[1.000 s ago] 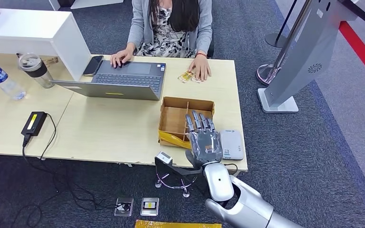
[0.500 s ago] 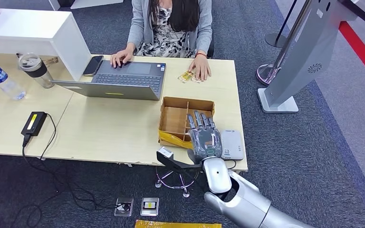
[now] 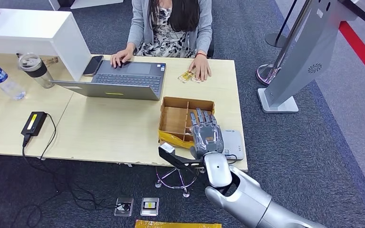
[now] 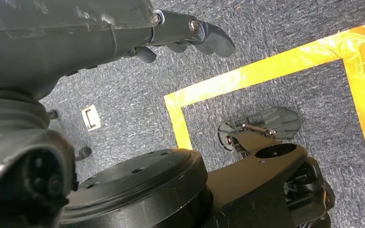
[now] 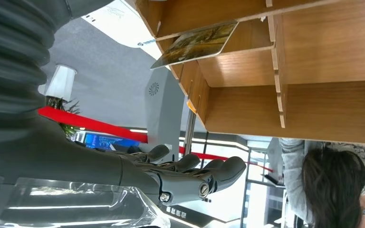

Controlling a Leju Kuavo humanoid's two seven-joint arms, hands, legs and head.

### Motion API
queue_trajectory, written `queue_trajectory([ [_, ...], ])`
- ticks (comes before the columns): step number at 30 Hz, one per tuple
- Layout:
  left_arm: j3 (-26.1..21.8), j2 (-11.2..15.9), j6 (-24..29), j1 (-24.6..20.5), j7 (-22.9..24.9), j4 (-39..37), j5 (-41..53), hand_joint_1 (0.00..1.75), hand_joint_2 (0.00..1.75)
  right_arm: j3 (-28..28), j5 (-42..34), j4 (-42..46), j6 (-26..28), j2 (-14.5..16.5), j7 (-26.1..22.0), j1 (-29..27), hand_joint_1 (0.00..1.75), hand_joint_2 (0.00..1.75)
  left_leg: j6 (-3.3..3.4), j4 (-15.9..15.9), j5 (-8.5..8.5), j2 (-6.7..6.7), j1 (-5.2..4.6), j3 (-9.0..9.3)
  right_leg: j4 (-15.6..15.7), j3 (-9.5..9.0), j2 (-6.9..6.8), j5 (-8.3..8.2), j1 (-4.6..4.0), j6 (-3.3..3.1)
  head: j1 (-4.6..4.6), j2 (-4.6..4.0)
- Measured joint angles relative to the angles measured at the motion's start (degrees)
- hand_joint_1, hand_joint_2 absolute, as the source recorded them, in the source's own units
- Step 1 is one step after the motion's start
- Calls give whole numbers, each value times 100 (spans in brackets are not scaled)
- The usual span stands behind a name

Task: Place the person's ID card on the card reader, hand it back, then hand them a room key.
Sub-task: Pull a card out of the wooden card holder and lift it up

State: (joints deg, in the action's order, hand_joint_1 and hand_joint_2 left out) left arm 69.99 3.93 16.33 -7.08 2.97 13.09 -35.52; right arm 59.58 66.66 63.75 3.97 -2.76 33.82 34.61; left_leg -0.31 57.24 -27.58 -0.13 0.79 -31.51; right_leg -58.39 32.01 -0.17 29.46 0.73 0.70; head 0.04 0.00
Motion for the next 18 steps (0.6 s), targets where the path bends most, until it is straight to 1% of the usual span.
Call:
queue_trajectory([
  [9, 0, 0, 10, 0, 42, 0, -51, 0, 0, 11, -212, -93, 19, 106, -164, 47, 0, 175, 0, 0, 0, 0, 0, -1, 0, 0, -1, 0, 0, 0, 0, 0],
  [18, 0, 0, 1, 0, 48, 0, -56, 0, 0, 46, -360, -314, 67, 204, -225, 107, 0, 175, 0, 0, 0, 0, 0, -1, 0, 0, 0, 0, 0, 0, 1, 0],
])
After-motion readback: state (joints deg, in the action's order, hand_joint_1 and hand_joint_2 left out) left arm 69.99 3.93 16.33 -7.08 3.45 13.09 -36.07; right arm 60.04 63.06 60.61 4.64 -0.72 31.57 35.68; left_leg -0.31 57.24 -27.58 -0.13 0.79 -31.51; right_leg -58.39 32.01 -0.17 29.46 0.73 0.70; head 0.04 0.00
